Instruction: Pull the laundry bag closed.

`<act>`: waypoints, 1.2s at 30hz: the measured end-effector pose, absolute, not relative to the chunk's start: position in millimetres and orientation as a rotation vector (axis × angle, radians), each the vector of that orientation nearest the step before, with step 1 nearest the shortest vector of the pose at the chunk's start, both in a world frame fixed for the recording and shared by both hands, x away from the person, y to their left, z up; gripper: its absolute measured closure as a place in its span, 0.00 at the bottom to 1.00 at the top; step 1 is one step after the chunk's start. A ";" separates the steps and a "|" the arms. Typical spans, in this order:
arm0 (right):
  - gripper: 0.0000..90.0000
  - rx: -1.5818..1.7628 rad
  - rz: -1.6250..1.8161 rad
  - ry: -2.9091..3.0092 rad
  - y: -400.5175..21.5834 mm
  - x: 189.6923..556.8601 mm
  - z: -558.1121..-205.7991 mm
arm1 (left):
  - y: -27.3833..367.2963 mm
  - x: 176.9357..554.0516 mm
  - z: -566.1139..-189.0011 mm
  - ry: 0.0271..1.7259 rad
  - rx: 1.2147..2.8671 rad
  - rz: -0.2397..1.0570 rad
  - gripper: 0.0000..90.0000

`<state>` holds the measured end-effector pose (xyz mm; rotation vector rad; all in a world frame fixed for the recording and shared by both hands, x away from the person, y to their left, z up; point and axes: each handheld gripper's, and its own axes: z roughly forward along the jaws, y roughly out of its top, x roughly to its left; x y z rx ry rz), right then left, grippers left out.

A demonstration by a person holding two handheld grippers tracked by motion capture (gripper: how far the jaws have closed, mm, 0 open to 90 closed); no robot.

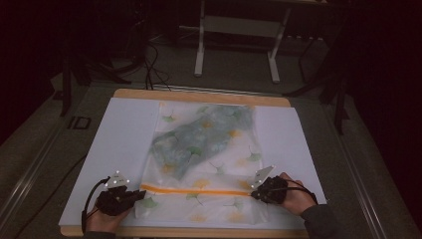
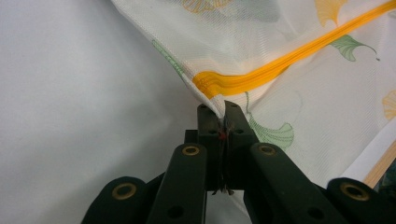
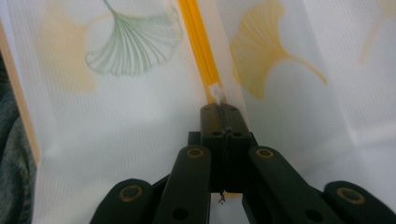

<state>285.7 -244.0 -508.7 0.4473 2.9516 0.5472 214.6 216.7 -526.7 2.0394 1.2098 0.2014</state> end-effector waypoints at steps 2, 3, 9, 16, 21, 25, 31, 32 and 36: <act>1.00 0.467 0.547 2.949 -251.7 284.3 -507.5 | 216.6 214.6 -527.1 1.211 2.041 0.201 0.98; 1.00 0.481 0.549 2.944 -255.5 283.8 -507.2 | 217.2 214.7 -527.3 1.211 2.042 0.197 0.98; 1.00 0.505 0.553 2.936 -269.7 282.2 -504.4 | 215.7 214.6 -528.9 1.210 2.057 0.192 0.98; 0.84 0.596 0.685 2.901 -276.4 285.3 -507.7 | 218.5 212.0 -528.1 1.195 2.036 0.225 0.74; 0.68 0.694 0.788 2.842 -281.0 288.8 -509.6 | 224.0 210.8 -526.0 1.203 1.987 0.266 0.60; 0.62 0.769 0.865 2.791 -285.4 291.8 -512.0 | 228.7 209.7 -524.8 1.220 1.955 0.303 0.57; 0.58 0.902 0.867 2.652 -291.3 296.8 -516.2 | 231.1 210.8 -524.2 1.257 1.927 0.398 0.58; 0.58 0.902 0.867 2.652 -291.3 296.8 -516.2 | 231.9 211.4 -524.4 1.268 1.924 0.415 0.58; 0.55 1.037 0.876 2.553 -297.0 302.0 -522.5 | 233.1 215.9 -527.0 1.317 1.914 0.491 0.58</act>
